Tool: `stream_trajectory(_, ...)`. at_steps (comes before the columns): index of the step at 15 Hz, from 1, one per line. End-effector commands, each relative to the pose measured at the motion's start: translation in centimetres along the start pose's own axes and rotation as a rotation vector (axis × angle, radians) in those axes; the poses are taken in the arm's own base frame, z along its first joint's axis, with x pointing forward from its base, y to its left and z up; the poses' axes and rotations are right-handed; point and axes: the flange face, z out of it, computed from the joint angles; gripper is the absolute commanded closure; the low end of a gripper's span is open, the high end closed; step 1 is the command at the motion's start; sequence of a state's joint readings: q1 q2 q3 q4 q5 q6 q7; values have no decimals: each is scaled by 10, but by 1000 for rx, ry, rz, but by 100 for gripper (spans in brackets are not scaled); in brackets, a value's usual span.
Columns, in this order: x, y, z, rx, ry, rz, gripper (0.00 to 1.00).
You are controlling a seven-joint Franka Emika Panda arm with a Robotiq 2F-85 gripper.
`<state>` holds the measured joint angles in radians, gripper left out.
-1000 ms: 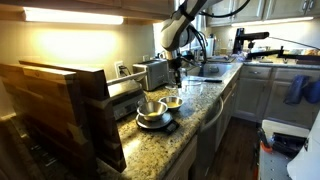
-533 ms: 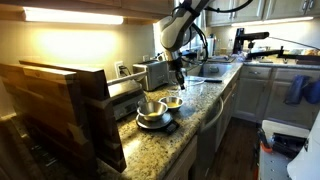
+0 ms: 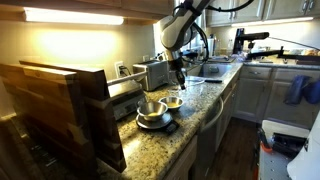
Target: Spoon out some of the contents in the bowl on the right into the bowl on top of the scale
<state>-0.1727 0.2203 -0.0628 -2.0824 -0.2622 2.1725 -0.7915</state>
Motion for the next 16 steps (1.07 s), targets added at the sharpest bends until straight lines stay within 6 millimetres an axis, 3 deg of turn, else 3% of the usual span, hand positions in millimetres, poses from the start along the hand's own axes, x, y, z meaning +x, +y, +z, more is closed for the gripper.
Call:
stream_trajectory(1,6,-7,-7,-38,-60,-55,97)
stream_trajectory(9,45,-45,2,-187,-356,-321,97)
stream_trajectory(16,75,-61,26,-448,-509,-466,97)
